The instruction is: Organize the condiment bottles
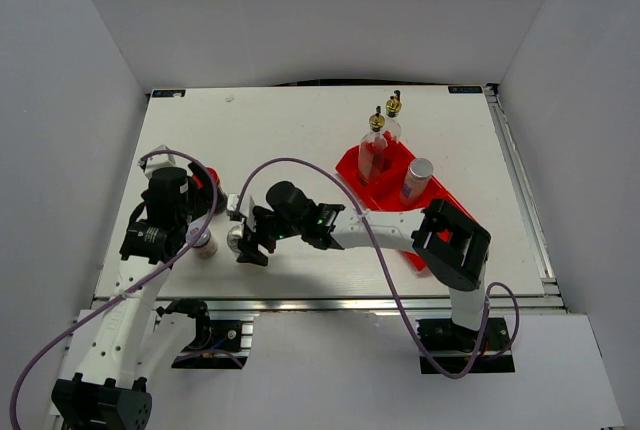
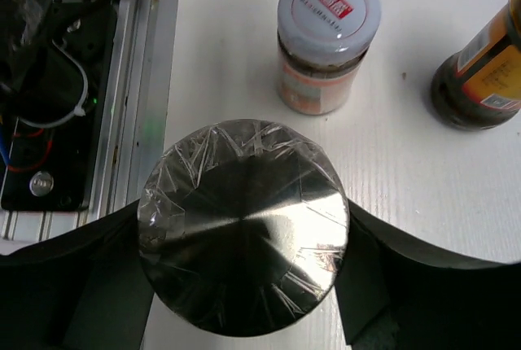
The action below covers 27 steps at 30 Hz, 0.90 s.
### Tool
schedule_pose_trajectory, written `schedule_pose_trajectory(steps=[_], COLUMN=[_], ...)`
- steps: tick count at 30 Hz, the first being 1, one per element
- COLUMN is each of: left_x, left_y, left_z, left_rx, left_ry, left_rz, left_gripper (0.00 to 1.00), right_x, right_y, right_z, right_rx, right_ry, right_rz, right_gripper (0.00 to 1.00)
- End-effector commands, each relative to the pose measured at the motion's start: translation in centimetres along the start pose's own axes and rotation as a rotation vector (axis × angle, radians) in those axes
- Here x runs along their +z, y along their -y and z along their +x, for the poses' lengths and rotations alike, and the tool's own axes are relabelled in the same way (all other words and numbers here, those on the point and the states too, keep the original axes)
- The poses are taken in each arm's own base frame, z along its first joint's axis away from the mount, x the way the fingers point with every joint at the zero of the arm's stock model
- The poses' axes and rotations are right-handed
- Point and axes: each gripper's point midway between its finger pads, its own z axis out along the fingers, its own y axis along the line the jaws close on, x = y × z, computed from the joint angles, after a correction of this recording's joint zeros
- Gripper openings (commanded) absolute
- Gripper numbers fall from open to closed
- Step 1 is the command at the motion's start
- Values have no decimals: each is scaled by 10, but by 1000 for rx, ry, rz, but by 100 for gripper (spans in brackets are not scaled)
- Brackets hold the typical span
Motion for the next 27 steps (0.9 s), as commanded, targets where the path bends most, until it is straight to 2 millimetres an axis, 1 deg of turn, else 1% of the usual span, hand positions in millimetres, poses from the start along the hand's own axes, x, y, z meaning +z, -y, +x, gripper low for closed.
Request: schedule_pose_trajectory(steps=[1,2,3,4,5,6,7,8,9,10,11,12,13,14,15,16,17,18,19,20,21,22,23,24,25,26,27], left_x=[-6,-6,-6,-5,-5,-5,-5,-5,-5,-5,-5,-6,-6,-6,-6,-5,-5,-4,-4,-3,-1,0,1,3,4,6,7], left_y=[4,4,4,4,4,3,3,3,4,3,4,4,4,3,2,2,1,2,3,4,6,7,9,9,10,11,11], left_z=[-13,-13,-12,-12,-12,-12,-12,-12,-12,-12,-13,-13,-13,-13,-13,-13,-13,-13,-14,-15,-13,-13,-14,-14,-13,-13,-13], left_rx=[-12,-13,-13,-13,-17,-17,-18,-20,-21,-22,-26,-26,-25,-27,-28,-29,-30,-30,-31,-34,-33,-37,-38,-38,-41,-41,-44], left_ry=[38,37,35,35,38,38,38,38,39,40,41,42,42,47,51,53,55,54,56,60,55,54,57,52,49,48,48], left_rz=[5,8,5,5,5,3,0,2,4,3,6,6,6,4,1,-1,-2,-1,4,9,14,19,25,22,24,26,25], left_gripper=[98,98,98,98,98,98,98,98,98,98,98,98,98,98,98,98,98,98,98,98,98,98,98,98,98,98,98], right_x=[-2,-7,-10,-14,-18,-30,-37,-43,-60,-69,-88,-98,-112,-123,-144,-162,-184,-196,-213,-225,-248,-257,-272,-282,-297,-310,-321], right_y=[-1,-2,-1,1,-2,2,2,2,7,9,8,11,22,27,32,44,47,53,67,71,82,86,89,94,105,108,116], right_z=[-50,-52,-54,-61,-53,-66,-71,-65,-80,-83,-87,-86,-84,-82,-77,-73,-81,-71,-53,-48,-42,-30,-29,-24,-11,-10,-2], right_rx=[-32,-38,-40,-35,-22,-25,-12,3,6,6,13,19,35,47,72,93,101,121,159,178,201,223,234,247,277,283,295], right_ry=[165,174,183,212,205,234,253,247,284,294,312,313,315,315,314,316,352,334,315,318,330,315,330,325,310,322,312], right_rz=[-4,1,17,32,41,81,100,118,171,200,231,265,336,373,445,517,565,613,702,740,814,848,883,916,987,1024,1070], right_gripper=[76,66,59,44,39,32,23,22,19,19,18,17,17,16,15,15,15,15,14,14,13,13,12,12,11,11,11])
